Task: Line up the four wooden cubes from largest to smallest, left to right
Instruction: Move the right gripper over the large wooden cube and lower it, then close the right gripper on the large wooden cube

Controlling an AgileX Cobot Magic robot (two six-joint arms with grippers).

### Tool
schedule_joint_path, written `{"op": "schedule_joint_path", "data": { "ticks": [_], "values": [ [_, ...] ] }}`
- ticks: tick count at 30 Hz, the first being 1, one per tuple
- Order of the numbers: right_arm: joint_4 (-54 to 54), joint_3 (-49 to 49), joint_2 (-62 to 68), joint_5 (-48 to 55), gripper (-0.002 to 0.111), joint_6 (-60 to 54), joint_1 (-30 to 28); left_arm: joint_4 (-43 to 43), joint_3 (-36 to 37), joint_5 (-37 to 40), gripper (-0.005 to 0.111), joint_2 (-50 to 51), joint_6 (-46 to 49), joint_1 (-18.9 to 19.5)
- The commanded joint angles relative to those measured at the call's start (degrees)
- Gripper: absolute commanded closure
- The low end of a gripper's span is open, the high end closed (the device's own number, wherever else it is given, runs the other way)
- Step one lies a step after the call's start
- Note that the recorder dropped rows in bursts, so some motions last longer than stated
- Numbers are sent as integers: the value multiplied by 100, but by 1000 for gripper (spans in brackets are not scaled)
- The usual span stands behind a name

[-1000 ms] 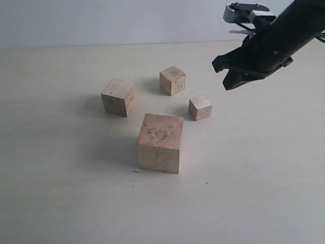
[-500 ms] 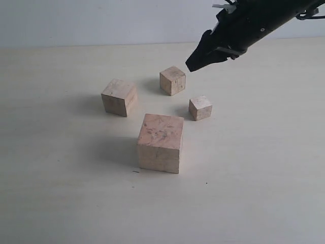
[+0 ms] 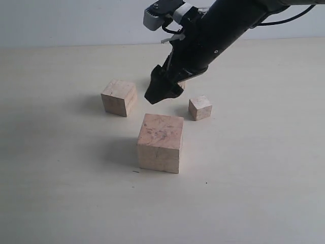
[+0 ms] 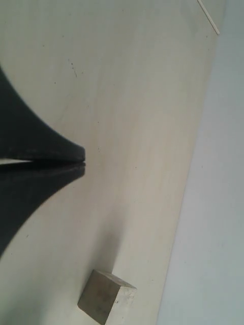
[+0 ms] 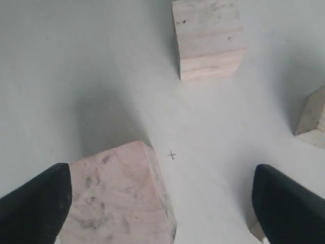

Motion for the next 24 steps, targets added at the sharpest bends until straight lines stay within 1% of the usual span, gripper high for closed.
{"op": "schedule_joint_path", "data": {
  "ticks": [1, 4, 6, 11, 16, 24],
  "values": [
    [587, -50, 107, 249, 15, -866, 138, 11, 12, -26, 107, -31, -8, -30],
    [697, -50, 194, 212, 15, -1275, 454, 11, 12, -26, 107, -31, -8, -30],
    [409, -50, 317, 201, 15, -1275, 548, 11, 12, -26, 107, -31, -8, -30],
    [-359, -50, 537, 201, 15, -1275, 548, 11, 12, -26, 107, -31, -8, -30],
    [-359, -50, 663, 85, 15, -1493, 548, 11, 12, -26, 107, -31, -8, -30],
    [-335, -26, 930, 252, 15, -1403, 548, 11, 12, -26, 107, -31, -8, -30]
  ]
}}
